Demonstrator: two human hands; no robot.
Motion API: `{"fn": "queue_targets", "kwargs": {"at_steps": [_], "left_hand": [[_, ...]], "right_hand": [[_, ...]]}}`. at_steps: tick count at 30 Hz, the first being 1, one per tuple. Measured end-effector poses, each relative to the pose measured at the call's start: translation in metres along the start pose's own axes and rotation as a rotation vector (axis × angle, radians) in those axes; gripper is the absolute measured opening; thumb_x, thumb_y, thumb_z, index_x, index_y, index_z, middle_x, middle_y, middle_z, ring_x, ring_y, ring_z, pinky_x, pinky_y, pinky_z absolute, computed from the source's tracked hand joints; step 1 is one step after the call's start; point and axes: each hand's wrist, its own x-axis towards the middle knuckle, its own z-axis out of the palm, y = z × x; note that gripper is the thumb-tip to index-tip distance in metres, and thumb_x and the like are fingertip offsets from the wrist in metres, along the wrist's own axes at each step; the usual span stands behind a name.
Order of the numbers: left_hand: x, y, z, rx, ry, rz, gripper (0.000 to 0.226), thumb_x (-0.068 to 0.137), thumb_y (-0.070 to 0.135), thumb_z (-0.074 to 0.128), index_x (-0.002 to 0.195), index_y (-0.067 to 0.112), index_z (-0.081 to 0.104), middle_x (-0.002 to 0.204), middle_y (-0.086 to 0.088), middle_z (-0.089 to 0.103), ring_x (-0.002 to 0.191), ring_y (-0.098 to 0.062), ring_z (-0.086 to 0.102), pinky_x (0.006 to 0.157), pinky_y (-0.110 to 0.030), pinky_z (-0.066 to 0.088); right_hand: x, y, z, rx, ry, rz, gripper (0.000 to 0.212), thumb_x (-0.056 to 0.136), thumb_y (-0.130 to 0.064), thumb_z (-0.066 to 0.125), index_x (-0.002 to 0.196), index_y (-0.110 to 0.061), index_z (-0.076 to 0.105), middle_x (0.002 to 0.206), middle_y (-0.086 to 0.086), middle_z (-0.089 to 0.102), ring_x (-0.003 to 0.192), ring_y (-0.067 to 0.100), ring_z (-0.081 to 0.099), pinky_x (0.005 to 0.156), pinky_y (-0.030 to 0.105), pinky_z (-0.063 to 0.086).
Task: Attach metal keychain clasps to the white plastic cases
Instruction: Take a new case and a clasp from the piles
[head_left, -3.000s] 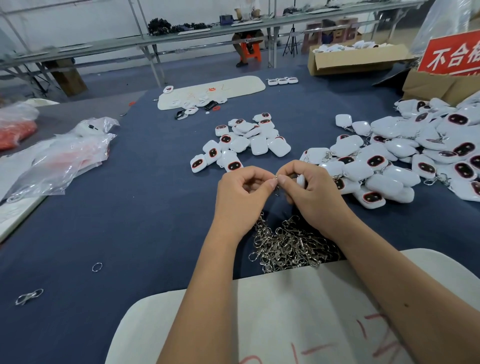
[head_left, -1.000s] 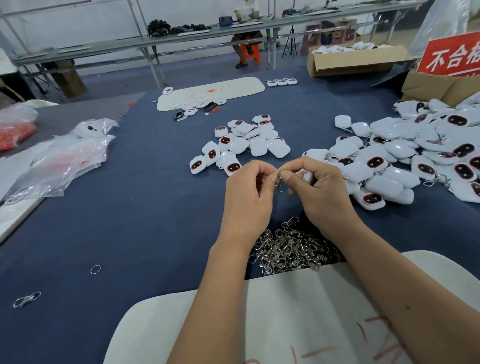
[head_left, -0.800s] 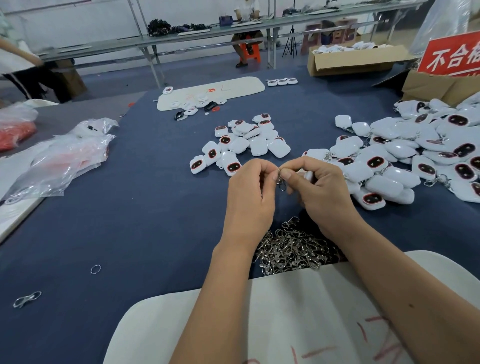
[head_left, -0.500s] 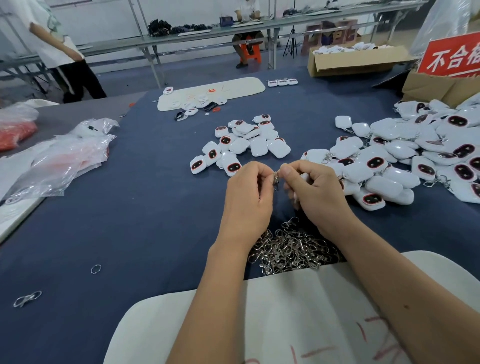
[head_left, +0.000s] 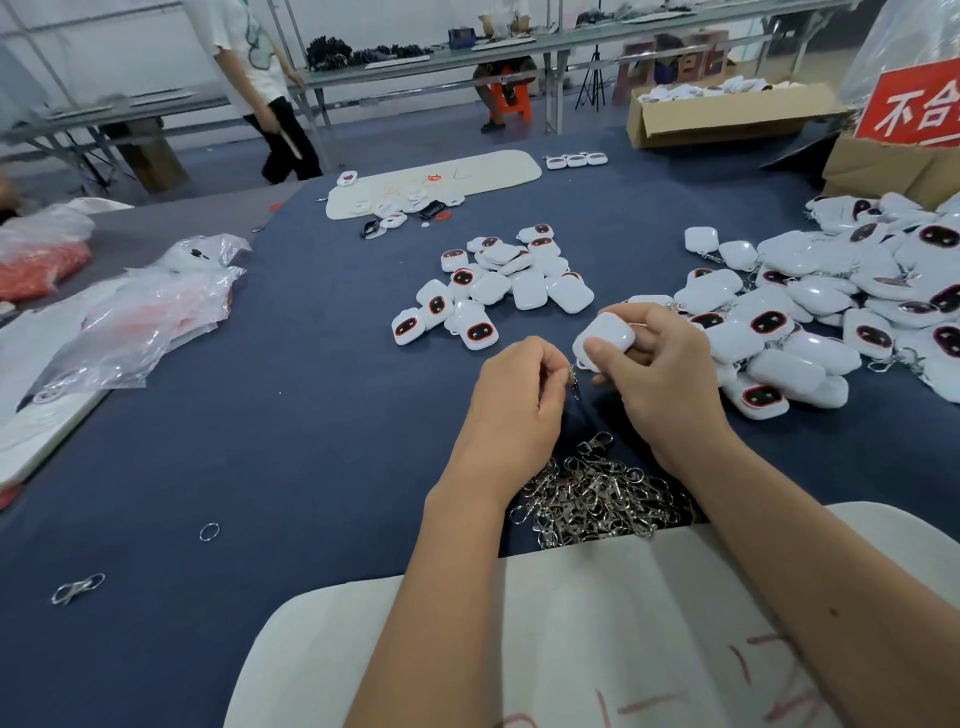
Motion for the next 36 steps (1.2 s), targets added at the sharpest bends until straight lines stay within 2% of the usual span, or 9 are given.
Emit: {"fn": "queue_targets", "kwargs": {"at_steps": [5,8,11,14,19,25,27,31,36], "left_hand": [[-0.0006,0.0005,-0.0003,0.005,-0.012,0.009,0.016,0.100,0.012,0.053,0.089,0.021,0.060,0.087,0.010,0.063,0.082,-0.010,0.060,0.076,-0.037,0.054],[-0.0005,0.0006,-0.0003,-0.005,-0.012,0.003,0.016,0.100,0.012,0.054,0.089,0.021,0.060,0.087,0.010,0.064,0.082,-0.012,0.060,0.077,-0.039,0.054],[-0.0003,0.0003,-0.0005,-0.008,-0.011,-0.007,0.016,0.100,0.012,0.054,0.088,0.021,0.060,0.086,0.009,0.064,0.082,-0.013,0.060,0.076,-0.039,0.054],[-0.0002,0.0008,-0.0010,-0.012,-0.009,-0.013,0.016,0.100,0.011,0.054,0.088,0.021,0.060,0.087,0.007,0.064,0.082,-0.014,0.061,0.076,-0.039,0.054],[-0.0005,-0.0002,-0.0019,0.000,-0.001,-0.014,0.016,0.100,0.012,0.054,0.088,0.022,0.059,0.088,0.008,0.064,0.081,-0.012,0.060,0.075,-0.037,0.053],[-0.0005,-0.0001,-0.0012,-0.002,0.001,-0.017,0.016,0.100,0.014,0.054,0.088,0.024,0.059,0.086,0.009,0.064,0.080,-0.010,0.061,0.075,-0.037,0.054],[-0.0003,0.0000,-0.0007,-0.001,-0.004,-0.015,0.016,0.100,0.014,0.055,0.088,0.024,0.060,0.085,0.009,0.065,0.080,-0.011,0.062,0.075,-0.038,0.055],[-0.0010,0.0002,-0.0001,0.003,-0.010,-0.017,0.015,0.099,0.015,0.055,0.088,0.024,0.060,0.085,0.009,0.064,0.078,-0.012,0.061,0.074,-0.041,0.055],[-0.0011,0.0006,0.0003,-0.001,0.000,-0.004,0.016,0.100,0.015,0.055,0.089,0.025,0.060,0.086,0.011,0.064,0.080,-0.010,0.061,0.075,-0.038,0.054]], "right_hand": [[-0.0006,-0.0017,-0.0009,0.027,0.025,-0.023,0.018,0.092,-0.015,0.077,0.106,-0.022,0.068,0.087,0.002,0.077,0.072,0.015,0.072,0.065,0.024,0.057],[0.0000,-0.0009,-0.0003,0.035,0.042,0.002,0.018,0.093,-0.021,0.076,0.108,-0.023,0.065,0.076,-0.003,0.073,0.057,0.010,0.059,0.057,0.022,0.048],[0.0007,0.0004,-0.0004,0.002,0.030,-0.005,0.020,0.095,-0.023,0.074,0.114,-0.026,0.069,0.064,-0.014,0.062,0.055,0.006,0.051,0.054,0.018,0.042],[-0.0002,-0.0015,-0.0012,0.021,-0.024,-0.017,0.014,0.095,-0.024,0.073,0.108,-0.028,0.073,0.057,-0.009,0.049,0.053,0.012,0.038,0.047,0.022,0.033],[-0.0007,-0.0043,-0.0010,0.163,-0.052,0.068,0.017,0.093,-0.021,0.077,0.108,-0.020,0.069,0.067,0.003,0.065,0.054,0.014,0.055,0.048,0.022,0.044],[0.0011,-0.0002,-0.0017,0.120,-0.060,0.098,0.026,0.086,-0.014,0.075,0.109,-0.026,0.070,0.084,-0.004,0.075,0.065,0.008,0.057,0.064,0.026,0.045],[0.0012,-0.0003,-0.0008,0.079,-0.091,0.095,0.022,0.083,-0.017,0.074,0.104,-0.021,0.072,0.080,-0.007,0.074,0.064,0.004,0.059,0.066,0.025,0.046],[0.0005,-0.0031,-0.0003,0.071,-0.156,0.094,0.015,0.086,-0.021,0.063,0.097,-0.016,0.072,0.059,-0.009,0.057,0.051,0.007,0.046,0.048,0.019,0.038],[0.0020,-0.0034,0.0012,-0.043,-0.134,0.096,0.029,0.090,-0.017,0.053,0.113,-0.028,0.067,0.062,-0.004,0.056,0.057,0.013,0.046,0.051,0.028,0.039]]}}
